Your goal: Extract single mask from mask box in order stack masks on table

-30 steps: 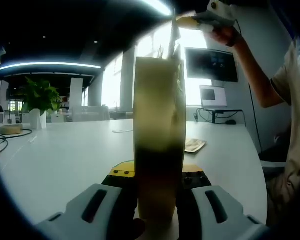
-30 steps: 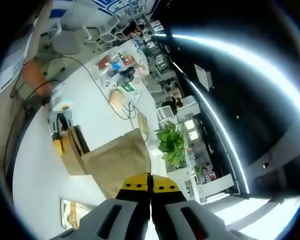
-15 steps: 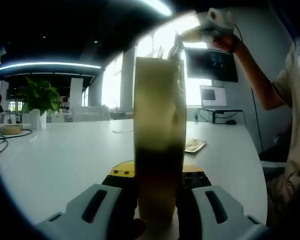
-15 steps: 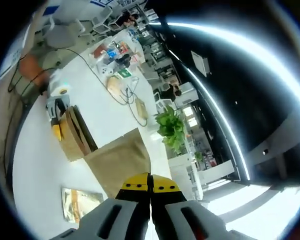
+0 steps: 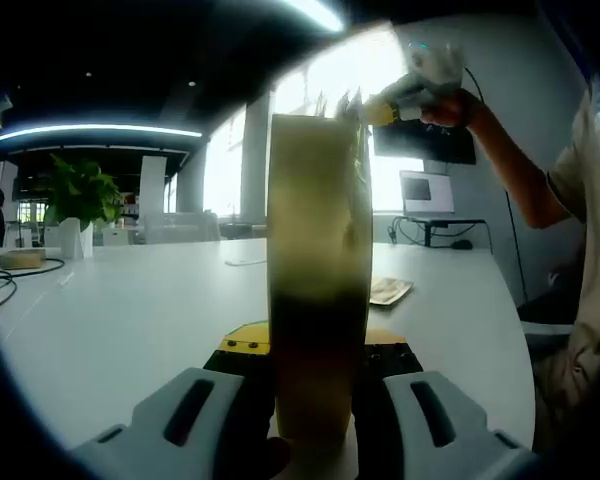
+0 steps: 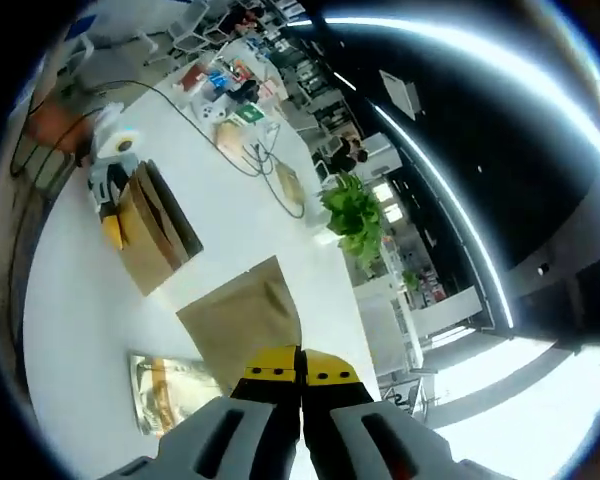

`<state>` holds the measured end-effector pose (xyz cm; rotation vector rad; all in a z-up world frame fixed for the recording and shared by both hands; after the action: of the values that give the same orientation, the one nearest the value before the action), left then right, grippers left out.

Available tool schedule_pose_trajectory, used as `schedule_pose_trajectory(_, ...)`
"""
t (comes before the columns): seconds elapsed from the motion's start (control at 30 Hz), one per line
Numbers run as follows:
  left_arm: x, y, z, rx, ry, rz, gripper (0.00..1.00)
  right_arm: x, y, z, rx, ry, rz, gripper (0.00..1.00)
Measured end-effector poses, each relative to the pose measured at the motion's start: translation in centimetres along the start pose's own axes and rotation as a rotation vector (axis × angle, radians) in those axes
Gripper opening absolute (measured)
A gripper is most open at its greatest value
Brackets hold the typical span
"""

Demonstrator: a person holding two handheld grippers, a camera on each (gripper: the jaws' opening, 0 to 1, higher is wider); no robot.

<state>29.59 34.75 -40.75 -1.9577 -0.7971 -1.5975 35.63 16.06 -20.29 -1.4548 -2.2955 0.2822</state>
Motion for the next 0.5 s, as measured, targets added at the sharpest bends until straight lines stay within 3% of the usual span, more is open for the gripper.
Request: schedule_pose_trajectory(0.5,0.0,0.0,0.0,0.000,0.000,0.000,0.19,-4.3,3.2,1.9,0.069,0.058,0.108,0.00)
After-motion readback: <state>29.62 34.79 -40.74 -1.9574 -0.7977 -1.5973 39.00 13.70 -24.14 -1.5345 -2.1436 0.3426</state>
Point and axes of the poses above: the point that each gripper's makers call its tool centre point, and the gripper's own axes: y roughly forward along the fingers, z roughly to its left, x roughly out of its top, the point moved 2 cm from there along -y, roughly backward along the fingers, and after that the axes turned 12 degrees about -y, right-handed, at the moved point
